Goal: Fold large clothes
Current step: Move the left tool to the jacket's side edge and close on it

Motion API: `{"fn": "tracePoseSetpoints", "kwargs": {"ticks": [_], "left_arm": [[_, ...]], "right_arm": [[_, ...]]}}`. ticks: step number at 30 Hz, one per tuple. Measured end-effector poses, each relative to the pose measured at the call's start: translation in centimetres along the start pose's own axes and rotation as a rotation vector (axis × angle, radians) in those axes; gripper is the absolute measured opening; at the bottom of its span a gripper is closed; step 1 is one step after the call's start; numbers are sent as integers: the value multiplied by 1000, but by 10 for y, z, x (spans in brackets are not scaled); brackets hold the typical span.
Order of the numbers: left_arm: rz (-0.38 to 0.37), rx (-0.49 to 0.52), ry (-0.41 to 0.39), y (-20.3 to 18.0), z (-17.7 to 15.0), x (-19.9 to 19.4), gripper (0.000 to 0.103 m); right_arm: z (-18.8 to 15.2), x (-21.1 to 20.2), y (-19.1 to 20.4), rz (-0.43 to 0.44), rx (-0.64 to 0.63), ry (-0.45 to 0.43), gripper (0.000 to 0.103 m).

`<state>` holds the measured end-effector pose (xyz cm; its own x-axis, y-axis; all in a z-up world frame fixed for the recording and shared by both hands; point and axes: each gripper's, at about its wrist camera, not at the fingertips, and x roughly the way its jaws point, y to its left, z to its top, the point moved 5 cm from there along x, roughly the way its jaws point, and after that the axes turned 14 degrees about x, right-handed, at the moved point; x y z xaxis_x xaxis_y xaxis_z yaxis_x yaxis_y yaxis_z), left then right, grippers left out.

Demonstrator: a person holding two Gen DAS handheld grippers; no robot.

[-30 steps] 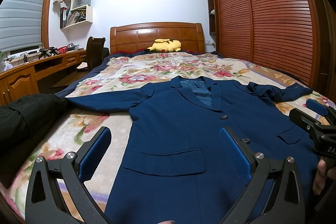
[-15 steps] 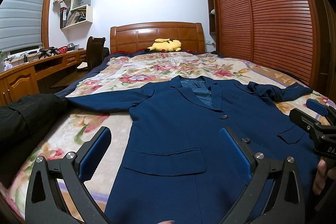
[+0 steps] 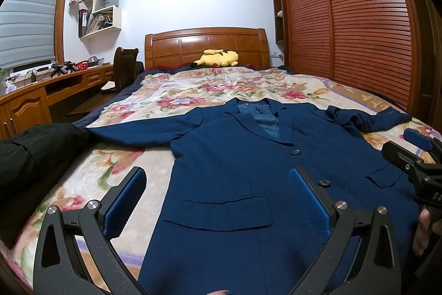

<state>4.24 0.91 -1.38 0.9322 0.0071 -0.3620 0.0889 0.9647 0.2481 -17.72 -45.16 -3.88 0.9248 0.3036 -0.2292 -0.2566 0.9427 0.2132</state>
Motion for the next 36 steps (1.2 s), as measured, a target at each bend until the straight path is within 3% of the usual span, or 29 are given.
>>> {"fn": "tracePoseSetpoints", "kwargs": {"ticks": [9,18,27,36], "left_arm": [[40,8,60,31,-4,12,103],[70,-39,115,71,-6,26,103],[136,3,175,110,-8,47,103],[151,39,240,141,-15,77,103]], "right_arm": [[14,5,9,-2,-27,19,103],[18,24,34,68,-84,88,103],[49,51,62,130,-80,90,103],[36,97,67,175,-120,128,103]]}}
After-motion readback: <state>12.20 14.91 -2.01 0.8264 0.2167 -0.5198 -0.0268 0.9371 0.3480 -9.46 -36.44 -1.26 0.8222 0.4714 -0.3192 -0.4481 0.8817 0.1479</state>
